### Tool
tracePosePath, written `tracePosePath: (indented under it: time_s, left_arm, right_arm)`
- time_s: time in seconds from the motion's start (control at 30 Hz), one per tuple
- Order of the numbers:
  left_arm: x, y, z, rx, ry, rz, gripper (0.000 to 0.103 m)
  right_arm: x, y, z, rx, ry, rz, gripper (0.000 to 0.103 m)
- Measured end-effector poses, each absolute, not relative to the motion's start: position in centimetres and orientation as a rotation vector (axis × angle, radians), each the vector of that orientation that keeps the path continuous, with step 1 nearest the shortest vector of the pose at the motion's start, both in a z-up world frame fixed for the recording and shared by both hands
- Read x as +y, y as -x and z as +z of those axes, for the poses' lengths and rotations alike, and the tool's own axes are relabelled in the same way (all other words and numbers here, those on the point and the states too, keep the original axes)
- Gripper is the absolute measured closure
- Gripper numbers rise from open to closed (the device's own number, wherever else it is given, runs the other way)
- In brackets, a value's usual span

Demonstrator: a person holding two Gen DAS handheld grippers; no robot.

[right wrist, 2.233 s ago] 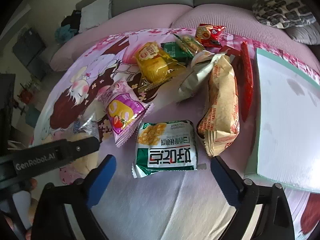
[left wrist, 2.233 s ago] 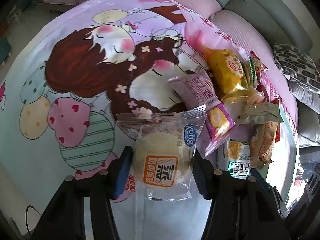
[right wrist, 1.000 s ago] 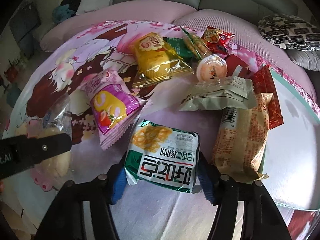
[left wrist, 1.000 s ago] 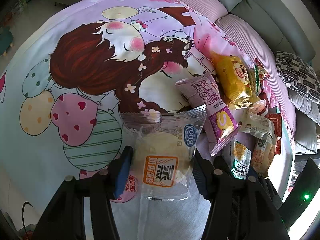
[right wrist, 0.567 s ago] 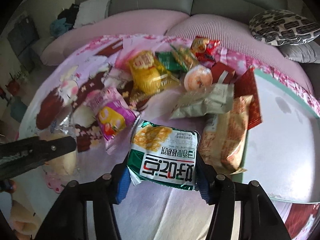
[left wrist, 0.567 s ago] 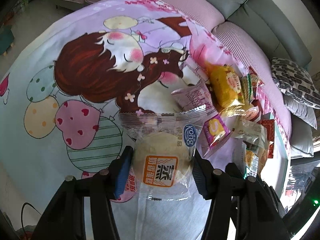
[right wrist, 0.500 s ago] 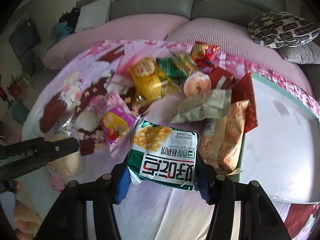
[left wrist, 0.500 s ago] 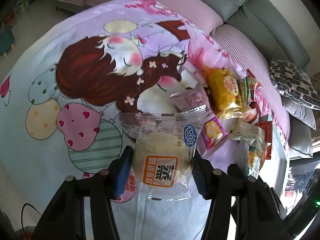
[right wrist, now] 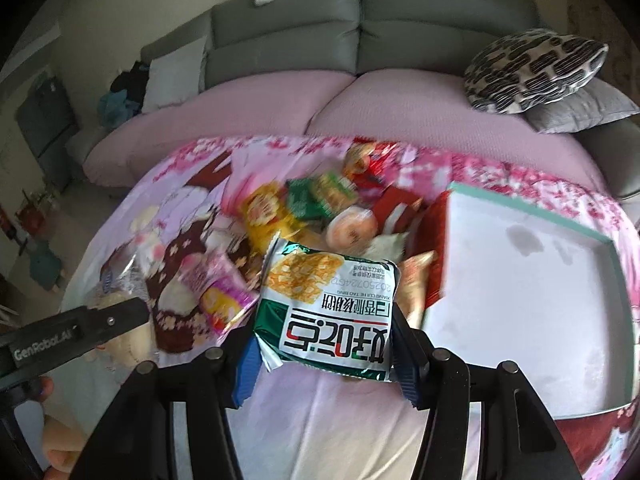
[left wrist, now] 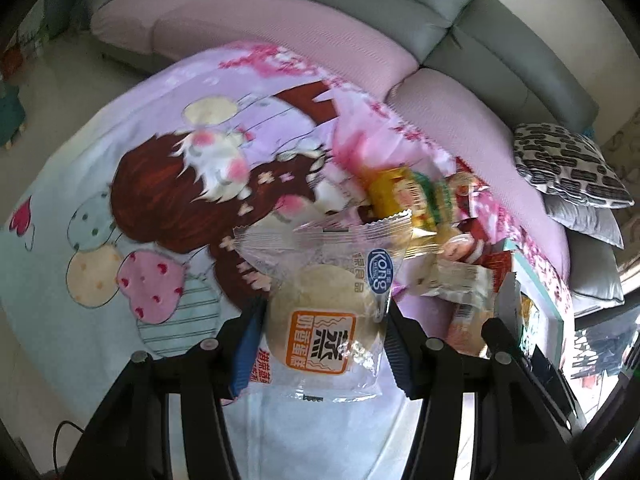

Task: Organize snacks
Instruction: 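Carry the bun with the left tool while the right tool carries the green pack to the tray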

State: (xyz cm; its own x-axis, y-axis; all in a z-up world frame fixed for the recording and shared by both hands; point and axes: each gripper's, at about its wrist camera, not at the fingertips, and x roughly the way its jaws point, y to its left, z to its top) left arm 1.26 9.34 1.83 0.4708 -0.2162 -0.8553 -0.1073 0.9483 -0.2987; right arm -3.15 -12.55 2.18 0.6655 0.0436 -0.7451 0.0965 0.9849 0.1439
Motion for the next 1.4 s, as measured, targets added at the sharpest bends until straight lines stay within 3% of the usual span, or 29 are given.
tracePosePath:
  time_s: [0.53, 0.87, 1.4]
  left_arm:
    - [-6.3, -3.8, 6.6, 1.048, 0.106, -0.398, 0.046]
    - [-17.6, -5.6, 3.4, 1.085, -0.023, -0.596, 0.046]
    - [-24.5, -8.2, -3.2, 1.143, -0.085, -0.612, 0.046]
  right_arm:
    - [-28.7, 5.5, 2.9, 0.761, -0.477, -0.331, 0.044]
    - [-37.1, 8.3, 0.6, 0.726, -0.587, -0.492, 0.044]
    - [-40.5, 8.4, -2.6, 0.783, -0.59, -0.598, 0.044]
